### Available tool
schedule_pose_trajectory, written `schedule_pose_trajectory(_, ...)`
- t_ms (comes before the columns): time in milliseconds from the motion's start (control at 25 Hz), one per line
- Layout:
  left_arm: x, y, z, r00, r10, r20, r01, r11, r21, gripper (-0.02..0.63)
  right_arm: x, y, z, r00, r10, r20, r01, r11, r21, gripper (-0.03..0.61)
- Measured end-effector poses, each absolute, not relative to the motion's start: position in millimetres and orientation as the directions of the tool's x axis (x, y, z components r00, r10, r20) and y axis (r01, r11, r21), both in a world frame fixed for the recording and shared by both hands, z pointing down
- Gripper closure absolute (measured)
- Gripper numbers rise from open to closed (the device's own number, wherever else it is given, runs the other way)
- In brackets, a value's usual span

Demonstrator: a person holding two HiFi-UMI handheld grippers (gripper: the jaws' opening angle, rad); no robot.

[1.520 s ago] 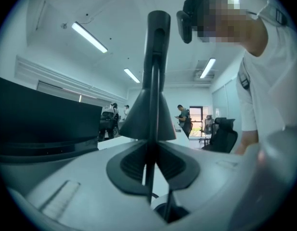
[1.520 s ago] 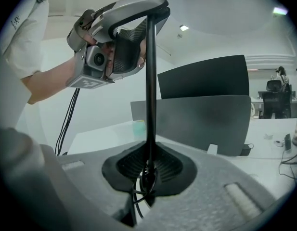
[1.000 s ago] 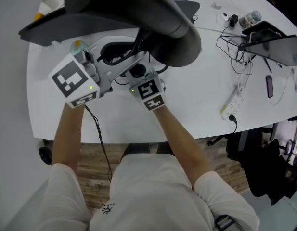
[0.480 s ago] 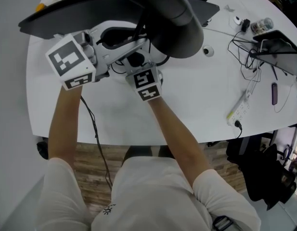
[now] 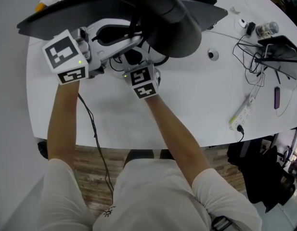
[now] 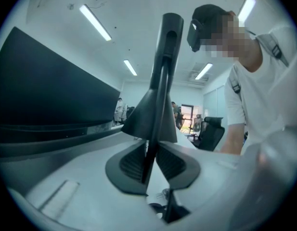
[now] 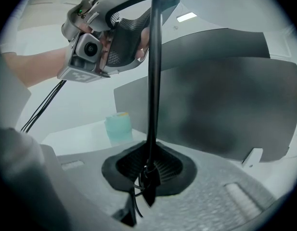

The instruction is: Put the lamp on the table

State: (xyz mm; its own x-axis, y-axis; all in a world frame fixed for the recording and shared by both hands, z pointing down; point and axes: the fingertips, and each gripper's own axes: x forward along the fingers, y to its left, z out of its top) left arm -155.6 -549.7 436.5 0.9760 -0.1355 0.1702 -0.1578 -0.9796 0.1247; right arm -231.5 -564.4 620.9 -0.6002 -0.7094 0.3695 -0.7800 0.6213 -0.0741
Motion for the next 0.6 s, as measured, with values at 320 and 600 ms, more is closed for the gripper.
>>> schedule_pose_trajectory(320,-171,-562,443,0.974,-0.161,0.161,-0.187,-0.968,0.166,0.558,-238,-572,630,-0.598,-0.706,0.381,-0.778,0.625,-0.063,0.532)
schedule_pose_trajectory(600,-184,-569,449,0.965,-0.211,0.156,-0.238,-0.955,0.177,0.558,-239,-576,635,-0.567,-0.725,0.392,-0.791,0.612,-0.012,0.532)
